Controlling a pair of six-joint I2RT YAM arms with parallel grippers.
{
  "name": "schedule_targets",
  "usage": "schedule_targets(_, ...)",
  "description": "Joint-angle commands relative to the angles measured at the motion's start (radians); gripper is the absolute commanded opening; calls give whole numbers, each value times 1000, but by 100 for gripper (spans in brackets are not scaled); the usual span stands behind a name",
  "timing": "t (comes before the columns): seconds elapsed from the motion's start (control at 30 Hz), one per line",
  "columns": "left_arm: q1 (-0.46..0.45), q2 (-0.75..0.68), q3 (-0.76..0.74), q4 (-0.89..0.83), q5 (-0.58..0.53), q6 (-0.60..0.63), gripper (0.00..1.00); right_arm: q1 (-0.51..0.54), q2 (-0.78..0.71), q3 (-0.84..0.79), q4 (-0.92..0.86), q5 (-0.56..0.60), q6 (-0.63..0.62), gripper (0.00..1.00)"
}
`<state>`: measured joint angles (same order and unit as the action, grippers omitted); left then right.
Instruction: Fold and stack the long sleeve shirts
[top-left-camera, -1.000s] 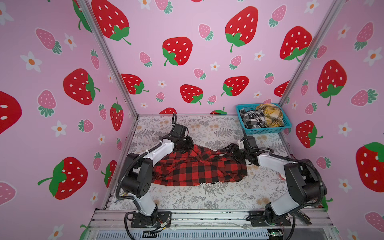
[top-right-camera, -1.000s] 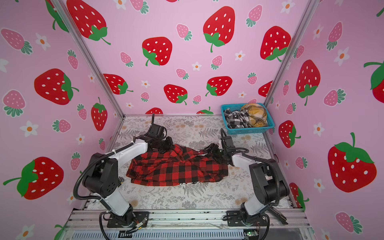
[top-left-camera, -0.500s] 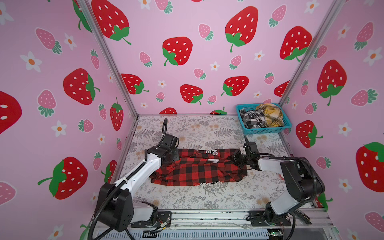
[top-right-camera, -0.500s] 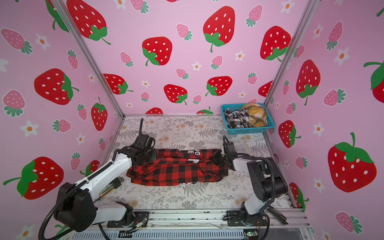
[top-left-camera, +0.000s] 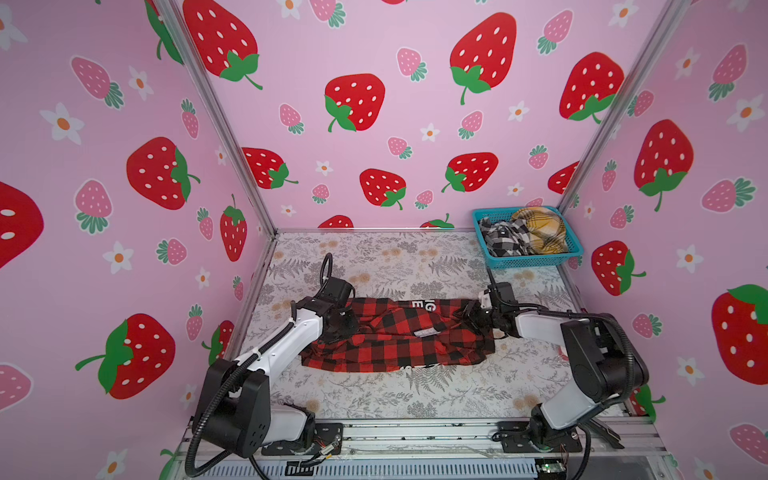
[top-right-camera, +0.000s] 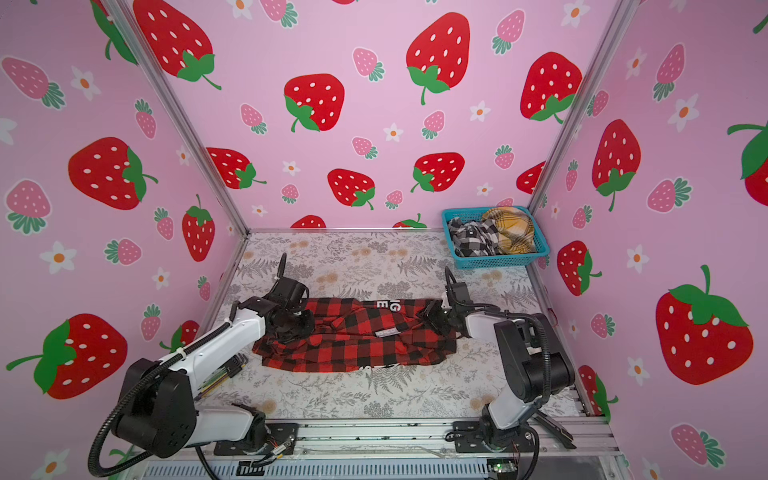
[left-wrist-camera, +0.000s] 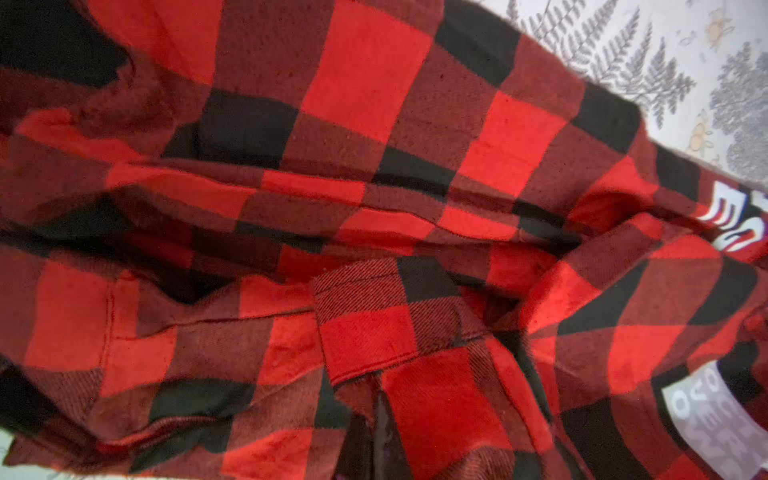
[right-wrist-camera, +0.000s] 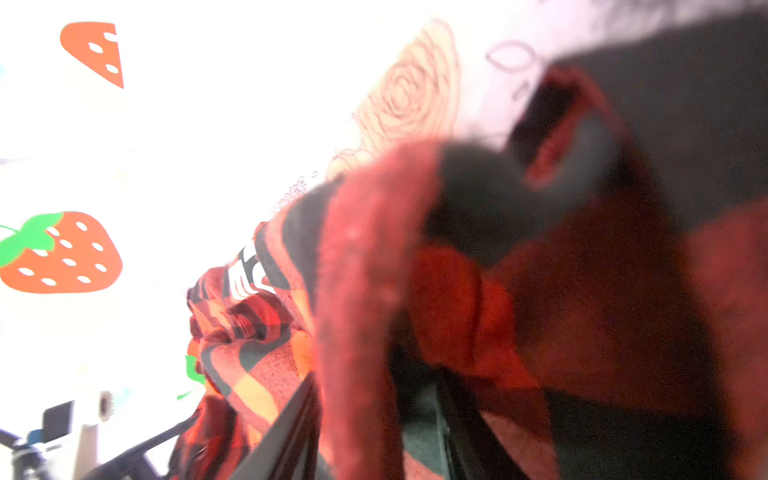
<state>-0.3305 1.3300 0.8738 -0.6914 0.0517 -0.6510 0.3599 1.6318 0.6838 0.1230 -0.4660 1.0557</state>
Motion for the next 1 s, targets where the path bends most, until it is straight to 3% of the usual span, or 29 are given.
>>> schedule_targets(0.0,-35,-85,39,-180,-50,-60,0,-6,15,0,-105,46,-76,23)
schedule_targets(0.07,-38,-120,33,-246,-57,-107,0,-7,24,0,-103,46,-90,13)
schedule_targets(0.17,-44,-170,-16,-287,-25,-176,0,-6,39,7,-97,42,-106,7)
schedule_targets(0.43,-41,-189,-2,-244,59,-258,0,-5,60,13,-95,32,-137,5)
schedule_targets(0.6,85,-65,111,-168,69,-176,0,-6,63,25,-106,24,-154,5)
schedule_targets(0.67,164,3,153,-132,106,-141,0,-6,58,38,-120,15,-159,10)
schedule_targets(0.77,257,108,200,-64,169,-116,0,-6,41,58,-143,11,-168,27)
schedule_targets(0.9,298,258,269,-40,183,-55,0,-6,53,101,-196,16,-192,51)
schedule_targets(0.97,312,322,281,-27,205,-38,3,-4,58,115,-216,12,-201,56)
